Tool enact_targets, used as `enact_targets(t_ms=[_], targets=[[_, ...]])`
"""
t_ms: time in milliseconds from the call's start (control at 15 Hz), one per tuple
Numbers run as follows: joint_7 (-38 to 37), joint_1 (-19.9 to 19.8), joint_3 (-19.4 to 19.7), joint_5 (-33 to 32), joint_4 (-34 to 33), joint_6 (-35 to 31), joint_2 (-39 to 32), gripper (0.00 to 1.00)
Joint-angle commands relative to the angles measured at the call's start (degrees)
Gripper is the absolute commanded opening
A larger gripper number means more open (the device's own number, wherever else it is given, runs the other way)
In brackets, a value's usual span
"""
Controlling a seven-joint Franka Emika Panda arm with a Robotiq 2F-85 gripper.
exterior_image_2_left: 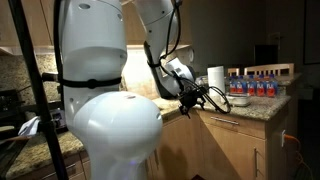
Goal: Open the top drawer
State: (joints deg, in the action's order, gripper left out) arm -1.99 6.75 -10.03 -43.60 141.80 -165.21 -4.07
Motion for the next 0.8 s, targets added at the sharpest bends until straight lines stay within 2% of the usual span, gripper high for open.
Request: enact_targets(t_ms=[0,267,733], targets=[[-9.13,1.5,1.1,-12.38,2.66,-5.44,0.87,1.0],[-25.01,3.69,2.2,-31.96,1.49,-7.42,1.0,1.0],[-50.28,5.28,0.85,-65.94,-4.22,-2.9,-7.27,1.0]])
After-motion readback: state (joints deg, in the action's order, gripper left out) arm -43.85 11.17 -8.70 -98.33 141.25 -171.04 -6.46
